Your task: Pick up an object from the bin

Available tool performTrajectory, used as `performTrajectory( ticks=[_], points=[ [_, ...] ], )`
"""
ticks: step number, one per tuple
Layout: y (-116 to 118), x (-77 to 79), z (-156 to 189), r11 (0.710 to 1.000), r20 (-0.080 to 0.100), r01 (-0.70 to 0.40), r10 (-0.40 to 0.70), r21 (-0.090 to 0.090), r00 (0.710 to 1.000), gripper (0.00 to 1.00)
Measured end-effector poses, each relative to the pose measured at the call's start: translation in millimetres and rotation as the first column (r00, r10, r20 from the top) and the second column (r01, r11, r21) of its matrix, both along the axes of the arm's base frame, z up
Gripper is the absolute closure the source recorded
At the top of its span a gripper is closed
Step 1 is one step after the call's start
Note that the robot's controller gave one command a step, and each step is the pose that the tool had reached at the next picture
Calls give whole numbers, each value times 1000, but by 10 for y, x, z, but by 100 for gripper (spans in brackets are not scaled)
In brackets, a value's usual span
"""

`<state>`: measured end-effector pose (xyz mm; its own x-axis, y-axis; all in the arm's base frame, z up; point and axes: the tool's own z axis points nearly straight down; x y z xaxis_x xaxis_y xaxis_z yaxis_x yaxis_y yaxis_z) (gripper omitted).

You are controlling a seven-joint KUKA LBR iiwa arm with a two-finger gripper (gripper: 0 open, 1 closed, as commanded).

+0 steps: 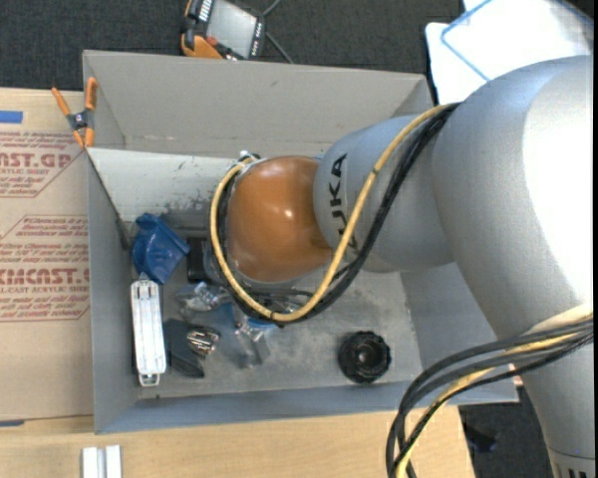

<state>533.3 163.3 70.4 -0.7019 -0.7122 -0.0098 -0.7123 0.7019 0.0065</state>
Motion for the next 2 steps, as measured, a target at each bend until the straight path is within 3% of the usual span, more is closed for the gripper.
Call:
performTrajectory(
  ticks=[1, 2],
  points=[
    [10, 9, -2, 983, -3, 181, -181, 1, 983, 0],
    [206, -330, 253, 973, -2, 232, -232, 4, 973, 100]
  ],
)
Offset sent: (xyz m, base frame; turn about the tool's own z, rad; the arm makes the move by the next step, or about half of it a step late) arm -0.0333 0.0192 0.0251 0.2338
